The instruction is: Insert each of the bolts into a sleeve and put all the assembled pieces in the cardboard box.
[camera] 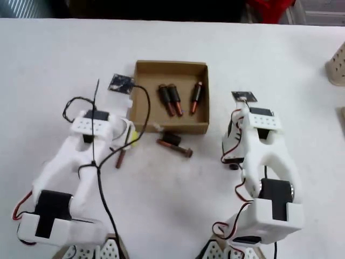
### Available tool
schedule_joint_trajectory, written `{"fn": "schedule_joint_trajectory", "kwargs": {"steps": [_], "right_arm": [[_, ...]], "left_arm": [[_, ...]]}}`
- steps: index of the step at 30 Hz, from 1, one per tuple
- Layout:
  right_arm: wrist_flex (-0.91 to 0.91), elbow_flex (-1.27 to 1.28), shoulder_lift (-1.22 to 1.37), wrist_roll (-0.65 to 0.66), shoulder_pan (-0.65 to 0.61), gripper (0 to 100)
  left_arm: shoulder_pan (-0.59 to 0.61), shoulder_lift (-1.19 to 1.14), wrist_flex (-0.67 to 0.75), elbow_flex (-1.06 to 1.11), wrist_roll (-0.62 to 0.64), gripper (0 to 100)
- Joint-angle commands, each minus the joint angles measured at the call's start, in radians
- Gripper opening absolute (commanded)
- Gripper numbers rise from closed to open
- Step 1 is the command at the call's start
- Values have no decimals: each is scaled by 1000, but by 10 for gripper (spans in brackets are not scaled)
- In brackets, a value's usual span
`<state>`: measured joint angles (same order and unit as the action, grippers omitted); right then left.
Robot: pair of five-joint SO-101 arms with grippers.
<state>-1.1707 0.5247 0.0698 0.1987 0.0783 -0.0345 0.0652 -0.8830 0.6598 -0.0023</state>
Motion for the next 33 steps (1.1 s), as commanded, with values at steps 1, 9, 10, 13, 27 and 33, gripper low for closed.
{"fn": "schedule_joint_trajectory", "kwargs": {"steps": [1,9,10,13,27,33], "right_arm": [[-8,-5,-56,8,2,16],[-8,-5,-54,8,5,16],[-8,-5,-54,8,5,16],[-8,-5,-54,8,7,16],[-5,17,-56,8,-12,16],[-13,32,-58,8,-62,16]], "left_arm": [[-19,18,48,0,-46,155],[-39,-165,-41,-138,-58,165],[-39,-174,-48,-146,-58,165],[-39,-180,-44,-152,-55,163],[-77,-188,-14,-141,20,25],[-30,-179,-8,-152,26,20]]}}
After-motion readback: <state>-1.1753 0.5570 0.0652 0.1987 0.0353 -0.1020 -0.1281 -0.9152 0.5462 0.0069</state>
